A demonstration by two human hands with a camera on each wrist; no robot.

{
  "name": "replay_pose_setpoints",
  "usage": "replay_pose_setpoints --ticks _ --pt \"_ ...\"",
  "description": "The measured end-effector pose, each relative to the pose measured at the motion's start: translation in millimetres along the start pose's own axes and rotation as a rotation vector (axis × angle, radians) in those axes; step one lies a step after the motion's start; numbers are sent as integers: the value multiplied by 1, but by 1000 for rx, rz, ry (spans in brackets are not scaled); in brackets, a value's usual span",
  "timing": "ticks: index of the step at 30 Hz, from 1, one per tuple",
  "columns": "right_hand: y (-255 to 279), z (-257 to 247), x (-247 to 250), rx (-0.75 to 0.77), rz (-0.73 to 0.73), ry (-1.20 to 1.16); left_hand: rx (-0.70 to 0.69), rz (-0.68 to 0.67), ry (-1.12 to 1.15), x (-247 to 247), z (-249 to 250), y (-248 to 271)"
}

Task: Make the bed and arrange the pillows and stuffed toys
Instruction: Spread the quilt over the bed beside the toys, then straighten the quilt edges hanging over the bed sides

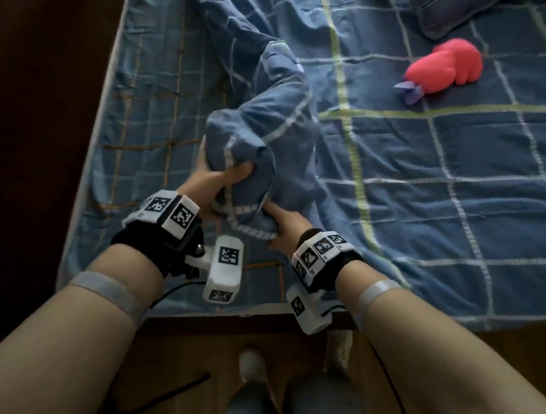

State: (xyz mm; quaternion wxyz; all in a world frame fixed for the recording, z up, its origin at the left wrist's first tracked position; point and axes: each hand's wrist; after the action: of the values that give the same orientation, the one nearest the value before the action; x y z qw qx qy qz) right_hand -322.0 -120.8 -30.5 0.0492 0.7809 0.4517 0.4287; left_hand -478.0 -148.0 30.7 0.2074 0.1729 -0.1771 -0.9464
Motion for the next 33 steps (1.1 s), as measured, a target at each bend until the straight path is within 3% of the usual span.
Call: replay_pose_setpoints --ticks 2,6,9,12,13,15,17,20,23,28,31,33 --pt "-5 -20 -35 32 -82 123 -21 134 -180 44 -4 16" --pt "-9 -40 -92 118 -161 326 44 228 -466 126 -35 40" --pt "-10 -32 -133 94 -298 360 290 466 -534 195 -99 66" --pt "-4 -19 -165 -31 -596 385 633 531 -460 241 -161 91" --pt "0 -12 -170 -74 -634 404 675 538 -424 246 -167 96" --pt "7 3 -174 -170 -537 407 694 537 -328 256 -180 92" --pt "11 23 -175 -259 -328 417 677 492 -302 259 -194 81" --pt "22 46 -178 -364 -204 512 672 461 -482 224 -188 71" --pt "32 52 -186 -380 -208 605 549 433 -575 197 -183 61" --pt "34 32 -188 -534 44 503 337 434 -310 211 -133 75" --pt "26 16 -189 -391 150 612 350 474 -342 239 -129 87" --pt "25 13 -200 -305 99 625 440 521 -402 252 -145 90"
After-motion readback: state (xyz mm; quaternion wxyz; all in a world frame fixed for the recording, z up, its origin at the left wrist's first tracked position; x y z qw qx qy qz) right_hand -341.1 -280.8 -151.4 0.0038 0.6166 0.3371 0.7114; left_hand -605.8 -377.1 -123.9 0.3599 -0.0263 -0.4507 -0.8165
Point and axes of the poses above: each hand's wrist, its own y-axis away from the middle knuckle, its own x-axis out of the back of the hand, z = x × y, and after that the axes turned 8 degrees about y, right-handed
